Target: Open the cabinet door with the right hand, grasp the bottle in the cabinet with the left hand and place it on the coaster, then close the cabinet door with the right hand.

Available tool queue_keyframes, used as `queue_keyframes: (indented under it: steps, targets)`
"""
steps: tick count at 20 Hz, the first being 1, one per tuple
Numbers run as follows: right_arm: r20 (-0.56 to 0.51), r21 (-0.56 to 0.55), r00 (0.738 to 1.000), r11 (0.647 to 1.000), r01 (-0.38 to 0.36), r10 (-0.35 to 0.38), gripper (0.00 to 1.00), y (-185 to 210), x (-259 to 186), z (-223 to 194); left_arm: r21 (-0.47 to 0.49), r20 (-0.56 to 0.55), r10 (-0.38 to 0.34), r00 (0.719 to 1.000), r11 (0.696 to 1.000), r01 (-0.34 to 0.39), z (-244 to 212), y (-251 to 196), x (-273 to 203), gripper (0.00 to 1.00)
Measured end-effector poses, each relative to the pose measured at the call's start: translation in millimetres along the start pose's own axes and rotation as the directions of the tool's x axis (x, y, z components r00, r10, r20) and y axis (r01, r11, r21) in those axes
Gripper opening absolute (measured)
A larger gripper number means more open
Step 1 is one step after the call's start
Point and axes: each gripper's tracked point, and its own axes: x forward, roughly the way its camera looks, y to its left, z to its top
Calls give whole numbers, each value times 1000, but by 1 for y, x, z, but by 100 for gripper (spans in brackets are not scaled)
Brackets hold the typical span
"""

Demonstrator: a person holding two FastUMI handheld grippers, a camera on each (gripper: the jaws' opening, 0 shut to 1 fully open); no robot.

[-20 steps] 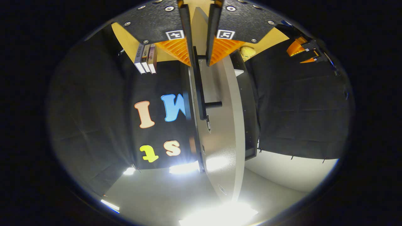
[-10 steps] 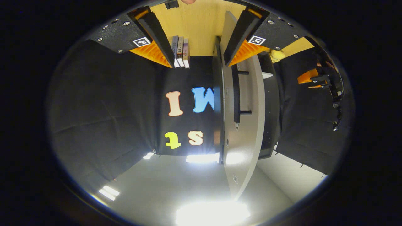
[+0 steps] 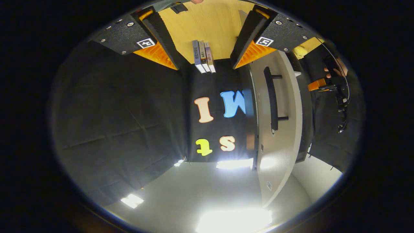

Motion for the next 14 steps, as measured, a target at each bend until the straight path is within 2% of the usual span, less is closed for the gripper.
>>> queue_keyframes:
  steps: [1,2,4,6,7,8,10,11,12,14]
  targets:
    - [-9,5,1000,1000,24,-24,96,-5,0,-2,-1,6,-12,1000,1000,12,1,-2,2,77]
    - [-15,10,999,999,47,-47,96,-7,-1,-3,0,9,-25,1000,1000,25,1,-3,7,81]
    - [-26,15,995,996,91,-91,96,-12,0,-7,-3,14,-49,999,999,49,1,-7,14,81]
    - [-38,13,991,991,131,-130,96,-17,2,-10,-13,17,-69,997,998,69,0,-11,21,73]
    - [-43,9,988,989,151,-150,96,-20,2,-11,-17,14,-81,997,997,81,-2,-14,25,72]
    - [-48,4,984,985,171,-170,96,-22,4,-14,-19,9,-90,996,996,90,-4,-15,28,77]
    - [-59,5,978,979,202,-202,96,-26,6,-18,-22,0,-98,995,995,98,-7,-16,31,77]
    - [-60,12,975,977,214,-213,96,-26,4,-18,-26,-2,-105,995,994,105,-9,-17,33,80]
    - [-60,17,972,974,227,-225,96,-27,4,-20,-27,-13,-118,993,993,118,-12,-19,34,76]
    - [-65,22,966,967,252,-250,96,-27,3,-23,-19,-28,-135,990,991,135,-16,-20,35,77]
